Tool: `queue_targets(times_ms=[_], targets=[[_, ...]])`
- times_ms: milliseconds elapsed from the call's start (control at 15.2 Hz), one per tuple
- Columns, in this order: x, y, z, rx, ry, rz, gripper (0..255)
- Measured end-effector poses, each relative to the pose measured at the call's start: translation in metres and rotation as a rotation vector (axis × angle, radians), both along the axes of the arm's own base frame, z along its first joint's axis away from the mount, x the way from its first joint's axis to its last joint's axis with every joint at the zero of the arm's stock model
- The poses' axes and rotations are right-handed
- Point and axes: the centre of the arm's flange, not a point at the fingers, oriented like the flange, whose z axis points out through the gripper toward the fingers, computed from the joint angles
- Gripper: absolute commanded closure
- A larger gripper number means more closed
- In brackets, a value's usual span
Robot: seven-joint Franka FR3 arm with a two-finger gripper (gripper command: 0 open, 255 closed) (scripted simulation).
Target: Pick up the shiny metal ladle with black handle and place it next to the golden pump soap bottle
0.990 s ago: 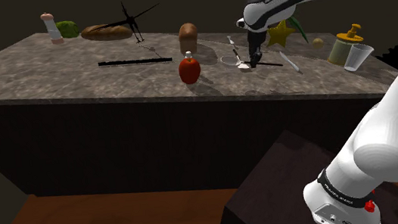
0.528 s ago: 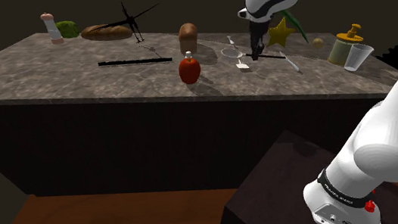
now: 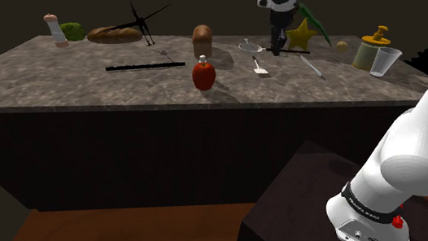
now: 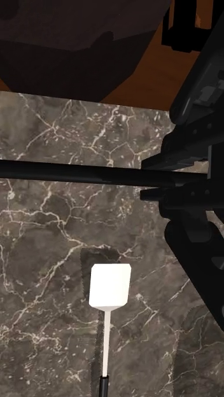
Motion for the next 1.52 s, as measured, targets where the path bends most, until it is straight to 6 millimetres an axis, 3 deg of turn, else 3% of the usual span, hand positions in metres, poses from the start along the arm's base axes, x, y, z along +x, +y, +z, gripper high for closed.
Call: queue_targets(times_ms=[1518], targets=[[-0.004,-0.003,0.117,0.0,0.0,0.0,255]])
